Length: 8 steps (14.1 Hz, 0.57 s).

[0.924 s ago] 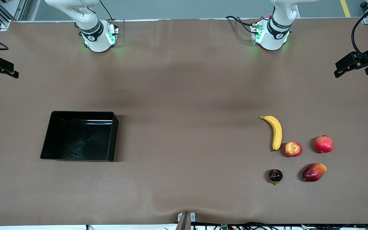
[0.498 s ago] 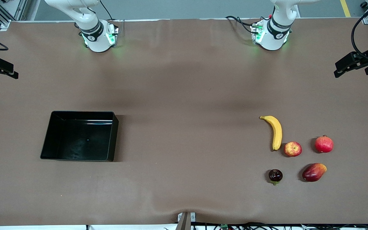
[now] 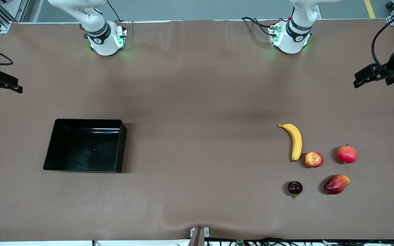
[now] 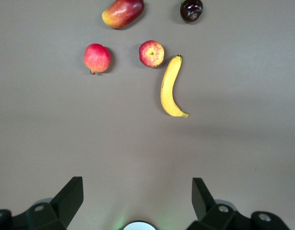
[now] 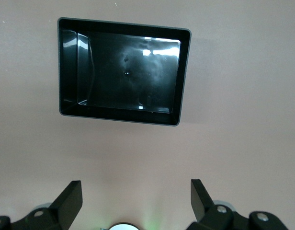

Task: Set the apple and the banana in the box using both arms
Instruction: 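Reach the left gripper to the red apple while the right gripper reaches the box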

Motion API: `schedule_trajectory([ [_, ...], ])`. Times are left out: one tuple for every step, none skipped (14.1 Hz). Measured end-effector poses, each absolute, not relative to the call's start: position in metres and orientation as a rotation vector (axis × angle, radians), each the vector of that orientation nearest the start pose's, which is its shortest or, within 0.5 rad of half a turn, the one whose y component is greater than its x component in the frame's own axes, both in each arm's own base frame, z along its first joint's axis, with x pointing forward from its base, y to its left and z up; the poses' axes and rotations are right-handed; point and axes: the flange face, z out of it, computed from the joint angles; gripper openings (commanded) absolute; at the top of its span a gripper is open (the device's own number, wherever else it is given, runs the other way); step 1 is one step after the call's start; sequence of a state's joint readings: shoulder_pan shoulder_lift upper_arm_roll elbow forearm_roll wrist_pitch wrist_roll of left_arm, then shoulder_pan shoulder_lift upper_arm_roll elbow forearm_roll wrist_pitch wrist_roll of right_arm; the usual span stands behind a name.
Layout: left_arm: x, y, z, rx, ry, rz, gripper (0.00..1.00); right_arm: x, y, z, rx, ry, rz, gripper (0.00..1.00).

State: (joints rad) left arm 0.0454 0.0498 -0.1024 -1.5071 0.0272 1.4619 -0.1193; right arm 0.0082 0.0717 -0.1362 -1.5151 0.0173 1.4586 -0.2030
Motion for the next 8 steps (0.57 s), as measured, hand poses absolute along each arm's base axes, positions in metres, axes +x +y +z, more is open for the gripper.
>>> schedule_trajectory([
  [0.568,-0.026,0.602,-3.108,-0.104,0.157,1.0,0.564,-0.069,0.595,-3.107,-0.111,0.196,1.0],
  [0.578,-0.025,0.585,-3.109,-0.112,0.158,1.0,0.57,-0.073,0.587,-3.109,-0.102,0.194,1.0],
  [0.587,-0.024,0.566,-3.111,-0.133,0.152,1.0,0.575,-0.077,0.578,-3.111,-0.091,0.196,1.0],
  [0.597,-0.023,0.545,-3.112,-0.176,0.134,1.0,0.582,-0.084,0.567,-3.113,-0.074,0.2,1.0],
  [0.604,-0.023,0.523,-3.112,-0.224,0.116,1.0,0.59,-0.092,0.552,-3.117,-0.053,0.201,1.0],
  [0.611,-0.024,0.501,-3.112,-0.265,0.1,1.0,0.599,-0.101,0.534,-3.121,-0.032,0.201,1.0],
  [0.618,-0.024,0.478,-3.113,-0.29,0.091,1.0,0.608,-0.11,0.514,-3.124,-0.011,0.205,1.0],
  [0.624,-0.024,0.455,-3.113,-0.299,0.086,1.0,0.616,-0.119,0.494,-3.127,0.007,0.21,1.0],
])
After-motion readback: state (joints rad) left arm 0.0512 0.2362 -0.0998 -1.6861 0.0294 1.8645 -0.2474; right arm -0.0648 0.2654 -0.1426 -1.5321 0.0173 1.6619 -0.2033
